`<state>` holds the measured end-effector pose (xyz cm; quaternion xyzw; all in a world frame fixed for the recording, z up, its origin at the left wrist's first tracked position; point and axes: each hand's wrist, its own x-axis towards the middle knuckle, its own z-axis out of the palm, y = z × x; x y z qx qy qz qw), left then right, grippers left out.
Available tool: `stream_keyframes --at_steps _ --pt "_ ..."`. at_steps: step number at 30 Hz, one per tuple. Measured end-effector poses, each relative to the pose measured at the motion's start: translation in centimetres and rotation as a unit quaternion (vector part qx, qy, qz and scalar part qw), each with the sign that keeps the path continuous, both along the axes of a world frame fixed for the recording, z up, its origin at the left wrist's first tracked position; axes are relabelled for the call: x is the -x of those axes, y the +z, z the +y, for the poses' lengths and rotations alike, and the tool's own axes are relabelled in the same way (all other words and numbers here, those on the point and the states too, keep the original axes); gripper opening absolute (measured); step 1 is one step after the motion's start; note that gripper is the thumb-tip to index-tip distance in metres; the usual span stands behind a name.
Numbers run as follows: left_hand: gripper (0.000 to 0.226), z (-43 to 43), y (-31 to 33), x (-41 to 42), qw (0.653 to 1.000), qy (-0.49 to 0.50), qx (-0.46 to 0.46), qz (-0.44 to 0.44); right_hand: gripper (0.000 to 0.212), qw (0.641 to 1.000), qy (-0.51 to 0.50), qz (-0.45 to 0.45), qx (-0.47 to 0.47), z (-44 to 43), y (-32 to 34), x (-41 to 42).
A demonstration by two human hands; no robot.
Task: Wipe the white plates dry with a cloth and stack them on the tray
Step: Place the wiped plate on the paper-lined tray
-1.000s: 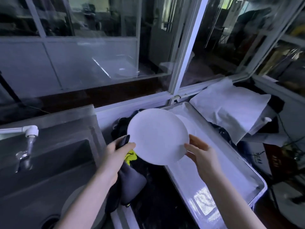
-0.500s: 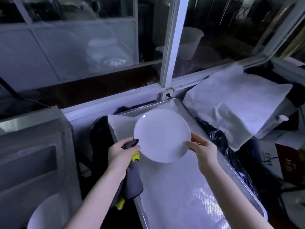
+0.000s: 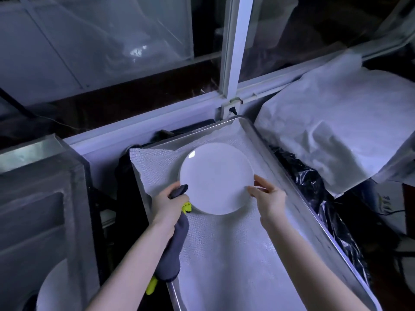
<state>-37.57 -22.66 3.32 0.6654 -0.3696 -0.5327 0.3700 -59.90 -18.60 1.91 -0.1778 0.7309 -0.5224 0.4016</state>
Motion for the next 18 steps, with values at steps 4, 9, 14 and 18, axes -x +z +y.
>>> stream_keyframes --at_steps 4,9,14,18 --pt "0.043 -0.2 -0.7 -0.1 1.0 -0.004 -0.008 -0.001 0.051 1.0 -0.003 -0.008 0.009 -0.5 -0.7 -0.2" --pt "0.053 -0.4 -1.3 -0.2 0.999 -0.02 -0.015 -0.022 0.043 1.0 -0.005 0.005 -0.01 -1.1 -2.0 -0.2" --pt "0.055 -0.6 -1.7 -0.2 0.999 -0.021 -0.011 -0.027 0.04 0.999 0.021 0.035 -0.02 -1.2 -2.9 -0.3" --pt "0.054 -0.5 -1.7 -0.2 0.998 -0.044 -0.009 -0.034 0.038 0.997 0.034 0.063 -0.027 -1.2 -3.0 -0.1"
